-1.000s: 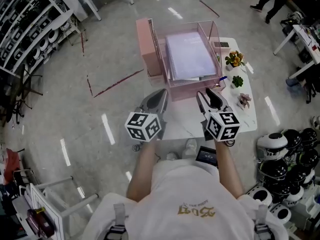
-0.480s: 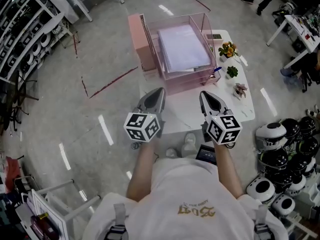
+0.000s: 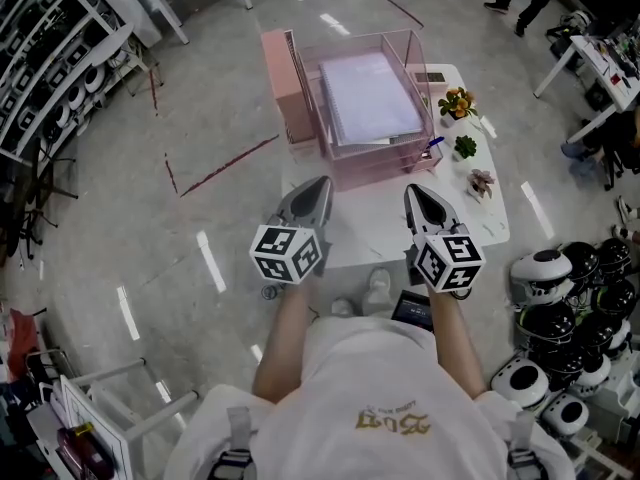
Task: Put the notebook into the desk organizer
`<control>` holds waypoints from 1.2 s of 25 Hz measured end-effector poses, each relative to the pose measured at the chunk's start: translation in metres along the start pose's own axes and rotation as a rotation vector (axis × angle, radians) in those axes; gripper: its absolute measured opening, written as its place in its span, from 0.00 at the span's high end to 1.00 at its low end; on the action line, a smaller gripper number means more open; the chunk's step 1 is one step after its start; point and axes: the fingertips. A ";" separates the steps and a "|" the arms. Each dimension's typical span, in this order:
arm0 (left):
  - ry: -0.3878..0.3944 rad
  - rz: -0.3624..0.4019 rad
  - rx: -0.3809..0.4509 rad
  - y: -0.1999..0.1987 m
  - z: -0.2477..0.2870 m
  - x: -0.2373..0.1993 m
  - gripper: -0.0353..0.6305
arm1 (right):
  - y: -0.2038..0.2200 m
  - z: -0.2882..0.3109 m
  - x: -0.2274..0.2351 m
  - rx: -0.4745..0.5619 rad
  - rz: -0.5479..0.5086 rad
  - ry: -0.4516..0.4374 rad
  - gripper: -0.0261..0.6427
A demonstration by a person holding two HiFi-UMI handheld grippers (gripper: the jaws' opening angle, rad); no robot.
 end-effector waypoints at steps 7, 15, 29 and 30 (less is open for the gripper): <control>-0.001 0.003 -0.001 -0.001 0.001 0.001 0.92 | -0.001 -0.001 0.001 0.002 -0.017 0.011 0.94; 0.008 0.000 -0.004 0.001 0.004 0.003 0.92 | 0.000 -0.003 0.004 -0.001 -0.016 0.019 0.94; 0.018 -0.001 -0.004 0.001 0.001 0.001 0.92 | 0.001 -0.001 -0.006 -0.005 -0.034 0.020 0.94; 0.019 0.000 -0.005 0.002 0.001 0.001 0.92 | 0.001 -0.001 -0.007 -0.007 -0.038 0.020 0.94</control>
Point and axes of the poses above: the fingertips, and each gripper's own axes: z forward along the fingers, x to its right, y out of its underside, and after that the axes turned 6 degrees about -x, right-handed
